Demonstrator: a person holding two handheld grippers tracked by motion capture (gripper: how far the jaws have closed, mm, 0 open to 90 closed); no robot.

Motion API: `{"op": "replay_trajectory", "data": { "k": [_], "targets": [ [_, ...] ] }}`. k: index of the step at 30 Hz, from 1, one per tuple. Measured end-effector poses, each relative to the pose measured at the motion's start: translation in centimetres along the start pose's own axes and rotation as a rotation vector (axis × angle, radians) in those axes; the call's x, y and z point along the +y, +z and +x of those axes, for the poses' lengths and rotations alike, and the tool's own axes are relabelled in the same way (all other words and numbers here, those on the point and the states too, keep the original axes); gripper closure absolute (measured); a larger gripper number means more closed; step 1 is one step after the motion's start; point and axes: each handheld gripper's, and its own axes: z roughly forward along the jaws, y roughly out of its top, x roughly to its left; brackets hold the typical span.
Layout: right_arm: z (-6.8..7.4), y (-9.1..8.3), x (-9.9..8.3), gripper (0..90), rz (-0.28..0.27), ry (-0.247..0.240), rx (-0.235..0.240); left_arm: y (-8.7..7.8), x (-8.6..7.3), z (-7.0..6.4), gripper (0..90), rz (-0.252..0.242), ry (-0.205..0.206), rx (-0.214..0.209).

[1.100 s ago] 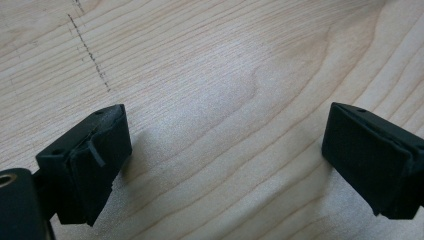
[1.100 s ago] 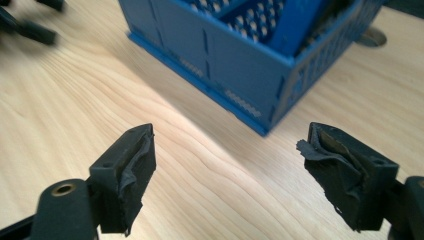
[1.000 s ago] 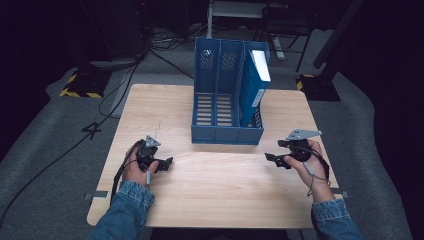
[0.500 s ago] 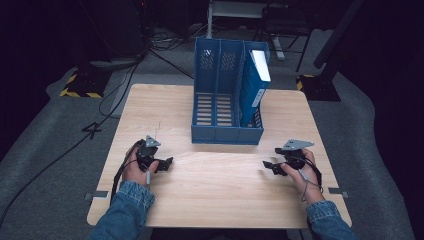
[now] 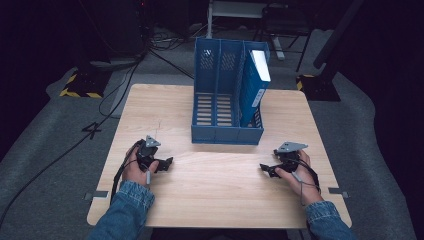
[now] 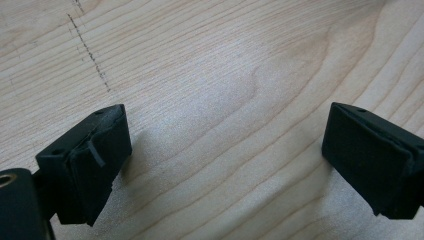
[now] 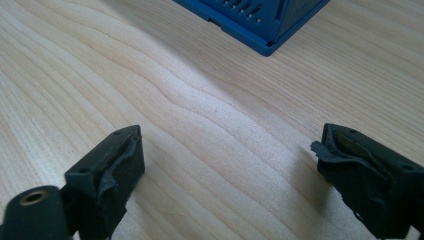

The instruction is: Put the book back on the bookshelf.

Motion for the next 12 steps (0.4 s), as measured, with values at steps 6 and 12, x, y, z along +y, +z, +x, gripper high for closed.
{"op": "replay_trajectory", "data": {
  "k": [6, 12],
  "targets": [
    [0.02, 0.03, 0.01, 10.6, 0.002, 0.004, -0.009, 0.0, 0.0, -0.01, 6.2, 0.0, 0.0, 0.001],
    [0.01, 0.04, 0.01, 10.5, 0.001, 0.004, -0.01, 0.01, 0.01, -0.01, 6.1, 0.0, 0.0, 0.001]
  ]
}}
